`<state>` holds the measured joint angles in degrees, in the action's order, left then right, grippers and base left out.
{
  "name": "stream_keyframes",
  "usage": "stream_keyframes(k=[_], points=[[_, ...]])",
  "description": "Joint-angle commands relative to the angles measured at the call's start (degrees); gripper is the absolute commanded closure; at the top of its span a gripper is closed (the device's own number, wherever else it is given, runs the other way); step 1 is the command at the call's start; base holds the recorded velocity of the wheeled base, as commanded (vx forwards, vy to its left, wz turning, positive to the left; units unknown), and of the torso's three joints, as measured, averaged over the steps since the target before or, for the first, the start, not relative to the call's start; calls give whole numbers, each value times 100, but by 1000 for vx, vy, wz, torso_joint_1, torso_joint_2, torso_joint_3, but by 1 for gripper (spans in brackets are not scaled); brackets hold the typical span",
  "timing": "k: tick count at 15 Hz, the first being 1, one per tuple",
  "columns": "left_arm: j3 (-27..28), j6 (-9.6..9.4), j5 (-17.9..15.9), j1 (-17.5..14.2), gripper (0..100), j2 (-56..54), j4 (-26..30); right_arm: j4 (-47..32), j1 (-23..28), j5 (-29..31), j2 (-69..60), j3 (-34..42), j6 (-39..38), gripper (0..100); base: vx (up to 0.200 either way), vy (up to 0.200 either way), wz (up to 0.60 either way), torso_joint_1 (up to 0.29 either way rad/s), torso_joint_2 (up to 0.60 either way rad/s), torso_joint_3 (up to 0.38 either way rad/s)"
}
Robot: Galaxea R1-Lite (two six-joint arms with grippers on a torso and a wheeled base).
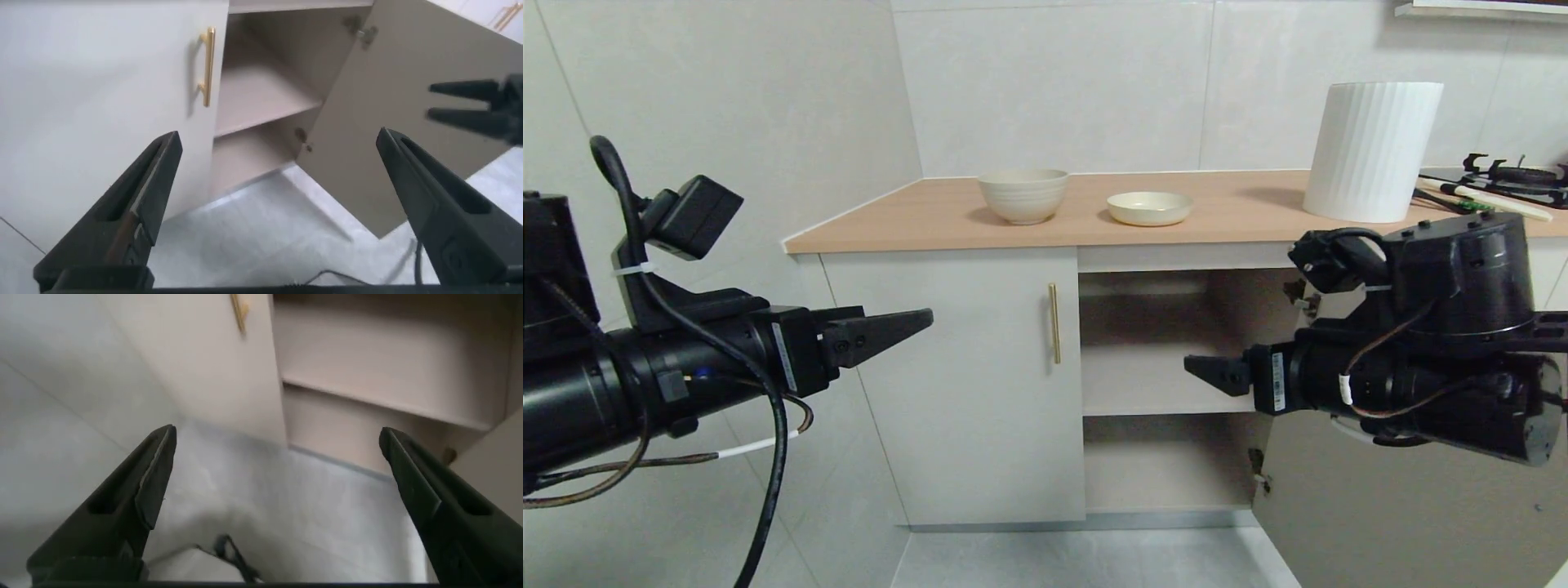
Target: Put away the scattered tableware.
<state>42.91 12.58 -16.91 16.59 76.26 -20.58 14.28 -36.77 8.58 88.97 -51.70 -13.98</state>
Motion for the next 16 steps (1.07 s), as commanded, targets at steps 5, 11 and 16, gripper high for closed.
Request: stream_keyframes(k=[5,11,16], points=[[-11,-10,65,-16,0,90,1,-4,-24,3,-187,-270,-351,0,0,0,0,0,0,0],[24,-19,74,-60,0,152,27,-48,-41,-23,-222,-244,-342,0,133,0,0,-3,1,2],[77,-28,65,-165,0,222,27,-179,-41,-164,-222,-244,-351,0,200,0,0,8,2,1]])
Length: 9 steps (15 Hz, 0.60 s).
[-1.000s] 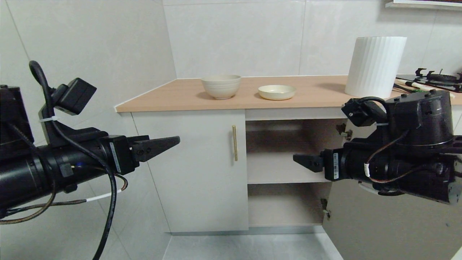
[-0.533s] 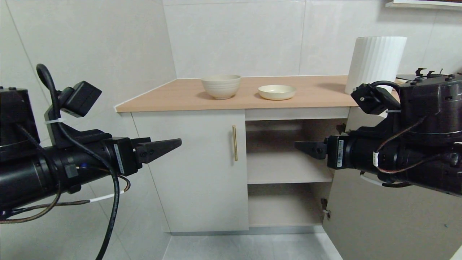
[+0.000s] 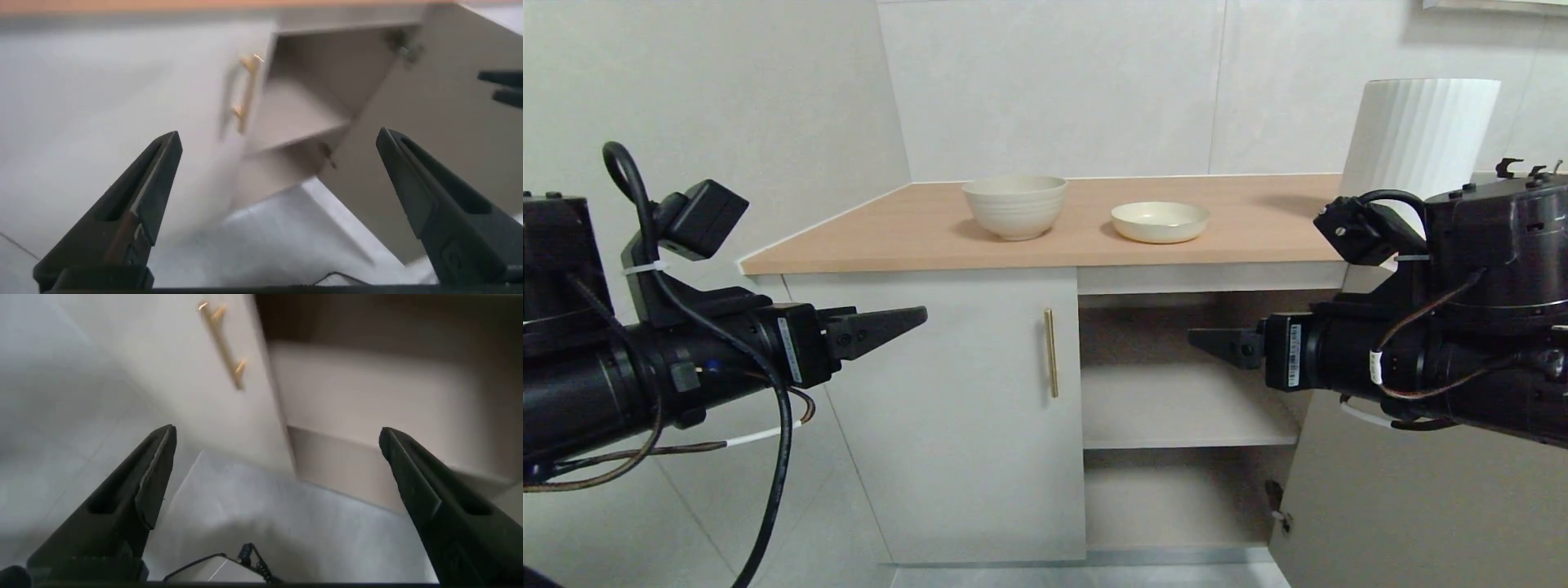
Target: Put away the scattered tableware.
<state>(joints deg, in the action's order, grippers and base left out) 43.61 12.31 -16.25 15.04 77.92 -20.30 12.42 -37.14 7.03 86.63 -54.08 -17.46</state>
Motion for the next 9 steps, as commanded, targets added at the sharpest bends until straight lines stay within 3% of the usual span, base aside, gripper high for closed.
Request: stream_keyframes(k=[1,5,9], points=[[8,-1,-1,-37,0,100,-1,6,-3,-9,3,-6,-3,0,200,0,0,2,-7,2],[-1,-10,-10,-72,0,179,-27,-3,-3,-18,-41,2,-12,0,200,0,0,1,4,2],[-19,-1,-45,-72,0,56,-44,23,-3,-229,-208,117,-12,0,0,0,0,0,0,0]])
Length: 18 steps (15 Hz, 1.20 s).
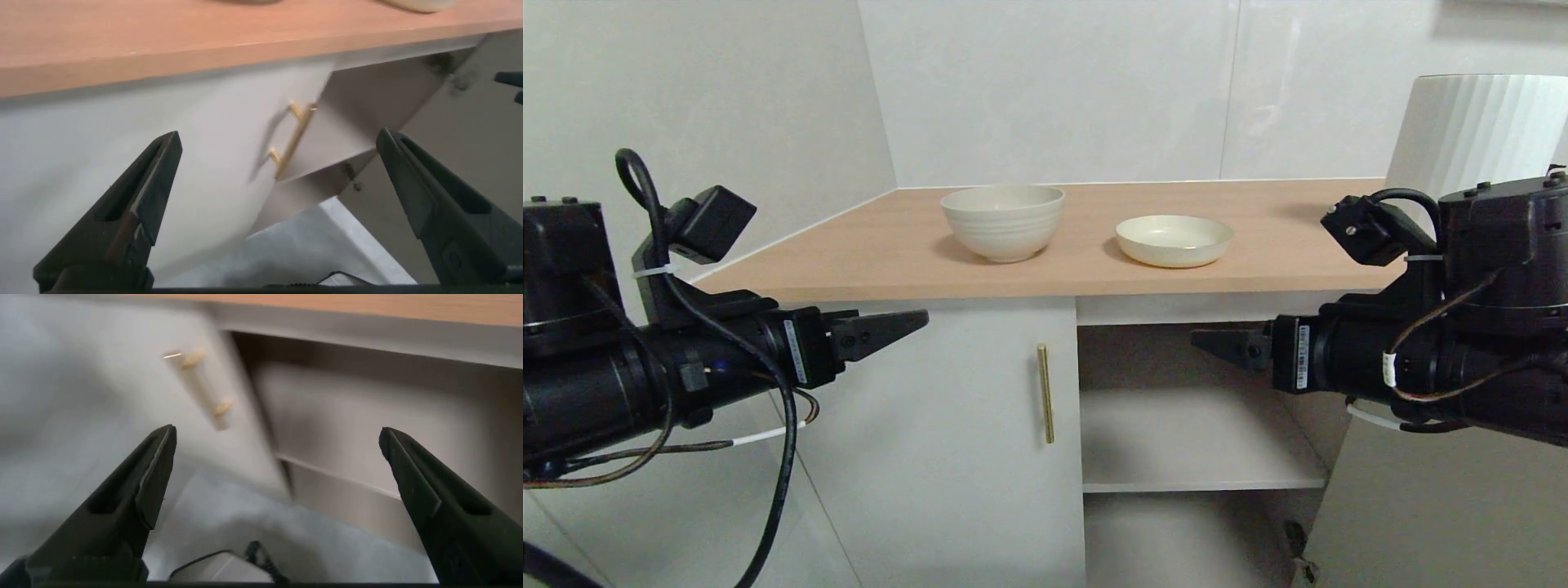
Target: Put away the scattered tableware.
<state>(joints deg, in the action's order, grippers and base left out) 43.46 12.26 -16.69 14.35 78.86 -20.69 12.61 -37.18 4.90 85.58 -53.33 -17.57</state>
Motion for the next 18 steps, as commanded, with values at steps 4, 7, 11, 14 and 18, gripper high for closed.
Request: stream_keyframes(k=[4,7,11,14,18], points=[[-4,4,-1,7,0,-37,3,40,0,-191,-235,209,52,0,0,0,0,0,0,0],[-4,4,-1,7,0,-37,3,67,0,-191,-208,209,60,0,0,0,0,0,0,0],[-13,4,-10,7,0,33,12,67,0,-174,-164,253,263,0,0,0,0,0,0,0],[-13,4,-1,7,0,68,12,67,0,-174,-164,253,263,0,0,0,0,36,-140,-112],[-13,4,-10,7,0,94,12,67,0,-182,-120,280,263,0,0,0,0,108,-338,-285]])
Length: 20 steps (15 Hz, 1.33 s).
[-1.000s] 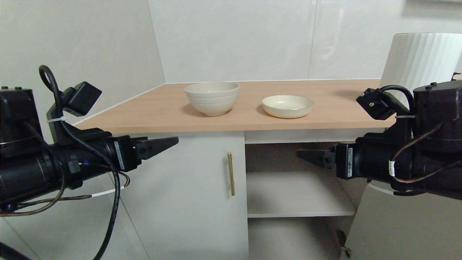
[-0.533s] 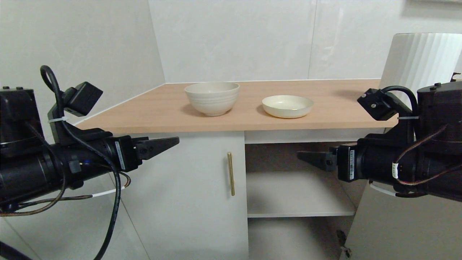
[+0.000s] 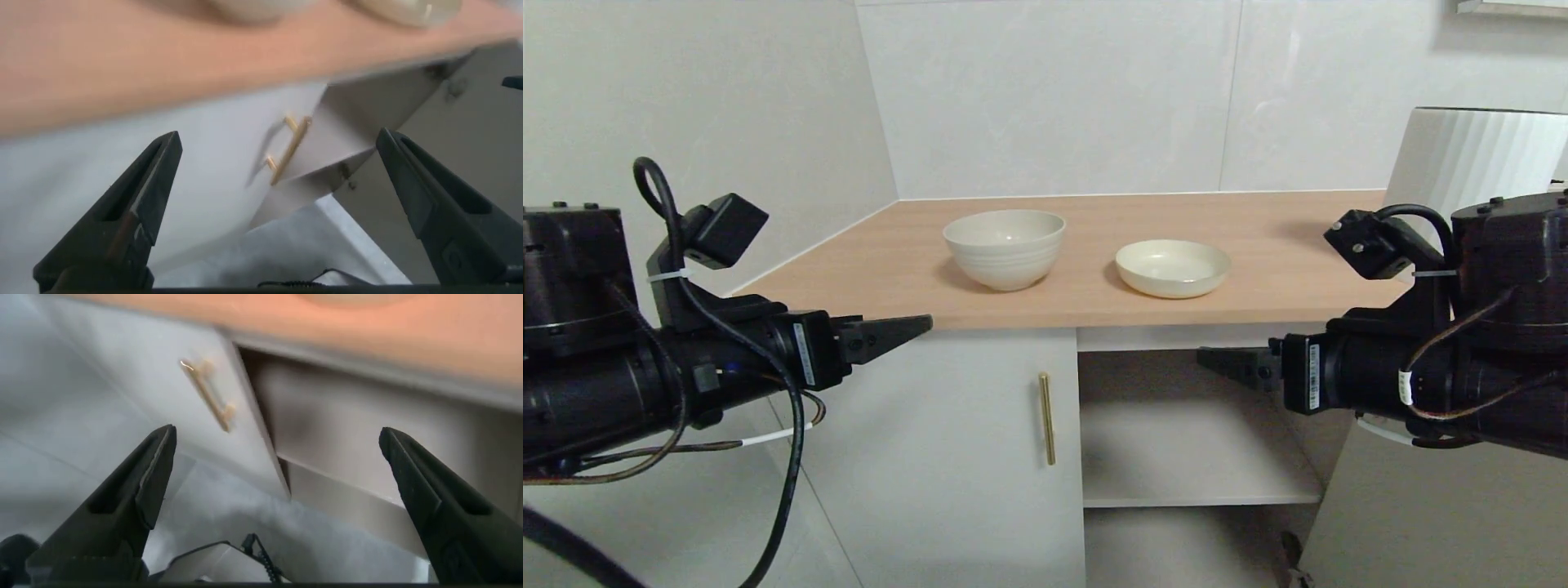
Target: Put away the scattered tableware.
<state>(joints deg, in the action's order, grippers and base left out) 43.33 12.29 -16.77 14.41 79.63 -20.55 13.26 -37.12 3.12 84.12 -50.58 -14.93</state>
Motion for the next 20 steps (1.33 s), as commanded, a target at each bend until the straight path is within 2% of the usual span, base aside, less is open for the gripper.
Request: stream_keyframes(k=[1,7,10,11,13,15,16,17,18,19,20], points=[[0,2,-1,0,0,26,-1,1,3,-4,35,4,-1,0,0,0,0,168,-549,-295],[9,2,16,18,0,132,16,10,29,-4,123,-5,-1,0,0,0,0,176,-478,-285],[220,2,16,36,0,193,183,238,214,-13,263,-5,17,0,0,0,0,98,-243,-142],[484,2,16,115,0,264,500,379,363,-13,404,-57,131,0,0,0,0,27,-66,-46],[1539,2,43,185,0,606,1546,695,671,-4,852,-523,316,0,0,0,0,0,0,0],[2831,19,201,194,0,976,2890,352,733,127,1151,-1156,280,0,0,0,0,0,0,0],[3156,37,368,194,0,1081,3374,-17,750,206,1186,-1349,263,0,0,0,0,0,0,0],[3279,90,465,220,0,1283,3699,-483,750,286,1292,-1604,78,0,0,0,0,0,0,0],[3261,151,649,387,0,1459,3778,-896,750,426,1415,-1842,-256,0,0,0,0,0,0,0],[3323,371,930,396,0,1573,3752,-1142,768,611,1546,-2044,-344,0,0,0,0,0,0,0],[3516,731,1247,414,0,1740,3725,-1195,803,804,1652,-2140,-361,0,0,0,0,0,0,0]])
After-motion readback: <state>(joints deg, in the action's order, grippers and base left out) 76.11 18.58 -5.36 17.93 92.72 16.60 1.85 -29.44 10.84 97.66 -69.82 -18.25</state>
